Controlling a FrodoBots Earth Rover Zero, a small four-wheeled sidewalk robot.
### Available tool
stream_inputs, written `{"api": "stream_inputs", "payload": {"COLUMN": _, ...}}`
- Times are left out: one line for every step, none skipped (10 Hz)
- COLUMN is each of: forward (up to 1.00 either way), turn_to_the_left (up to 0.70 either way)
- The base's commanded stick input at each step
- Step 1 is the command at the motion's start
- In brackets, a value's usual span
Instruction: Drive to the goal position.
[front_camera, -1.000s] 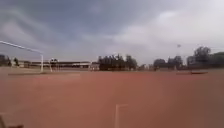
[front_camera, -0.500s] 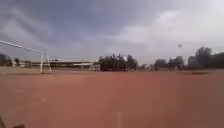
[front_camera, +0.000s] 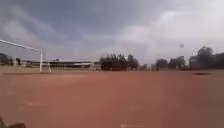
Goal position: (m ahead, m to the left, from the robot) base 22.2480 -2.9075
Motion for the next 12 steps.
{"api": "stream_inputs", "payload": {"forward": 0.70, "turn_to_the_left": -0.01}}
{"api": "stream_inputs", "payload": {"forward": 0.70, "turn_to_the_left": 0.00}}
{"api": "stream_inputs", "payload": {"forward": 0.70, "turn_to_the_left": 0.00}}
{"api": "stream_inputs", "payload": {"forward": 0.70, "turn_to_the_left": 0.00}}
{"api": "stream_inputs", "payload": {"forward": 0.70, "turn_to_the_left": 0.00}}
{"api": "stream_inputs", "payload": {"forward": 0.70, "turn_to_the_left": 0.00}}
{"api": "stream_inputs", "payload": {"forward": 0.70, "turn_to_the_left": 0.00}}
{"api": "stream_inputs", "payload": {"forward": 0.70, "turn_to_the_left": 0.00}}
{"api": "stream_inputs", "payload": {"forward": 0.70, "turn_to_the_left": 0.00}}
{"api": "stream_inputs", "payload": {"forward": 0.70, "turn_to_the_left": 0.00}}
{"api": "stream_inputs", "payload": {"forward": 0.70, "turn_to_the_left": 0.00}}
{"api": "stream_inputs", "payload": {"forward": 0.70, "turn_to_the_left": 0.00}}
